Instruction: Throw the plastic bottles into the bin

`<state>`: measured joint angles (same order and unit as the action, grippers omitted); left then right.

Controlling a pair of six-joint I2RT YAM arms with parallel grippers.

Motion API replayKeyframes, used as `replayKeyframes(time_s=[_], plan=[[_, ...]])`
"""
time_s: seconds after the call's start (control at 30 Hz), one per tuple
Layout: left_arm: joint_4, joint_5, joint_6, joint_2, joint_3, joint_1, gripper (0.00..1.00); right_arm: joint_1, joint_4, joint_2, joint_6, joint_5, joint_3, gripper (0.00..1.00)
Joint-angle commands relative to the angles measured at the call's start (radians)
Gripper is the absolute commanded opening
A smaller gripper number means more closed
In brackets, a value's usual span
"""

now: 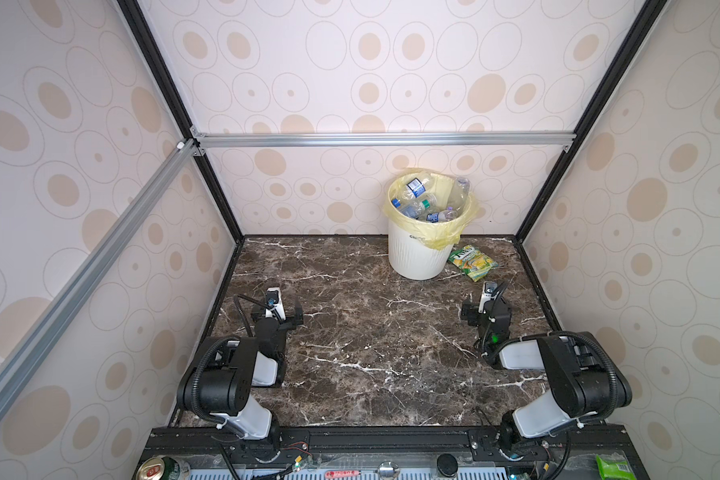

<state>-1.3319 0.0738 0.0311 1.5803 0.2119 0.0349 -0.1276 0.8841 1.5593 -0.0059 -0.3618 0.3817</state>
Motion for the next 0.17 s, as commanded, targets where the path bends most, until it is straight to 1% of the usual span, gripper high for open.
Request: replayKeyframes(time_s=[0.0,0.13], plan=[[-0.009,0.011,-0.031,0.005,0.023,0.005,0.99,0.005,-0.008,-0.015,0.006,0.007,0.009,1.00],[-0.036,0.017,-0.031,-0.001,0.008,0.004,0.99,0.005,0.000,-0.015,0.002,0.003,0.004,1.00]])
